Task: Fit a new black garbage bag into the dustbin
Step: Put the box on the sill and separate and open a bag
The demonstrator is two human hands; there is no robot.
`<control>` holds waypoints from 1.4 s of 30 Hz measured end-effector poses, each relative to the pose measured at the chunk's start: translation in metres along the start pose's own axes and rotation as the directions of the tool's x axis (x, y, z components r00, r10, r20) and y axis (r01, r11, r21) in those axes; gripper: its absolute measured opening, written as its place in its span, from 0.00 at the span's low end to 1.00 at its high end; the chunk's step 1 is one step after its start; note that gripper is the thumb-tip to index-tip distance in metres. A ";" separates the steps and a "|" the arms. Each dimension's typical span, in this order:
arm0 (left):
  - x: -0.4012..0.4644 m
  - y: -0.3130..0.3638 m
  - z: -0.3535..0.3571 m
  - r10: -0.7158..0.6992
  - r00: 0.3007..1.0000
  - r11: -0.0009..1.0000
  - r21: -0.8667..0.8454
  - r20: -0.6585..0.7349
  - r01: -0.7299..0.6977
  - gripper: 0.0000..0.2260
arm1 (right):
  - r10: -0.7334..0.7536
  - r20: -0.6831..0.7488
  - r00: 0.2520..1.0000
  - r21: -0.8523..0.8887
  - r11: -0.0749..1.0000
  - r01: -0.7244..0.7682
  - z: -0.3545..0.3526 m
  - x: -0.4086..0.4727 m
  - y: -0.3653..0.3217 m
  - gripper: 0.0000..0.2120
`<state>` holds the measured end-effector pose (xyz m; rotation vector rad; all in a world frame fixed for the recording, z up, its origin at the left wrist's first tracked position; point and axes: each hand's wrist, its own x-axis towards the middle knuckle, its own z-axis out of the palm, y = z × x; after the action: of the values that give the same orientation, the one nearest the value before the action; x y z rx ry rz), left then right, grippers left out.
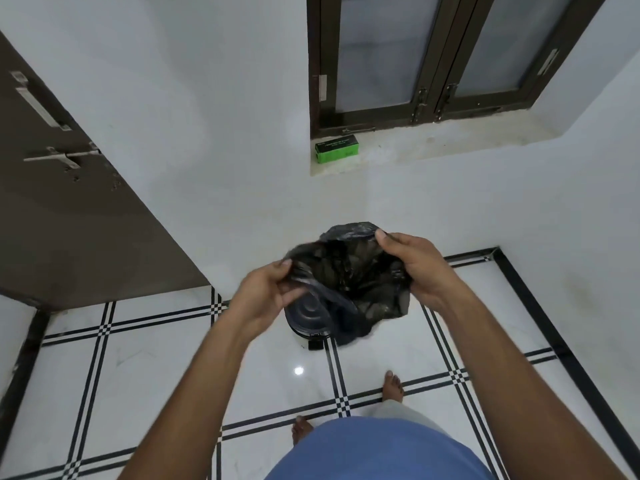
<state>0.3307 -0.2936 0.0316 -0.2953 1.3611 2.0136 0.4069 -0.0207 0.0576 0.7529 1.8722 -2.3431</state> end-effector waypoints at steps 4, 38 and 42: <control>-0.003 0.016 -0.029 -0.003 0.998 0.959 -0.282 -0.058 -0.013 0.17 | -0.037 -0.036 0.999 -0.615 0.789 0.007 -0.035 -0.002 0.004 0.33; 0.079 0.023 0.063 -0.039 0.996 0.957 0.283 -0.083 0.061 0.21 | 0.172 0.265 0.949 -0.571 0.821 0.010 -0.121 0.145 -0.017 0.26; 0.102 0.005 0.057 -0.077 0.988 0.886 0.445 -0.137 0.131 0.16 | 0.235 0.139 0.962 -0.425 0.891 -0.157 -0.132 0.154 -0.005 0.27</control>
<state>0.2615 -0.2031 0.0057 -0.2669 1.7998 1.5503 0.3149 0.1428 -0.0191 0.6147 1.9978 -1.7433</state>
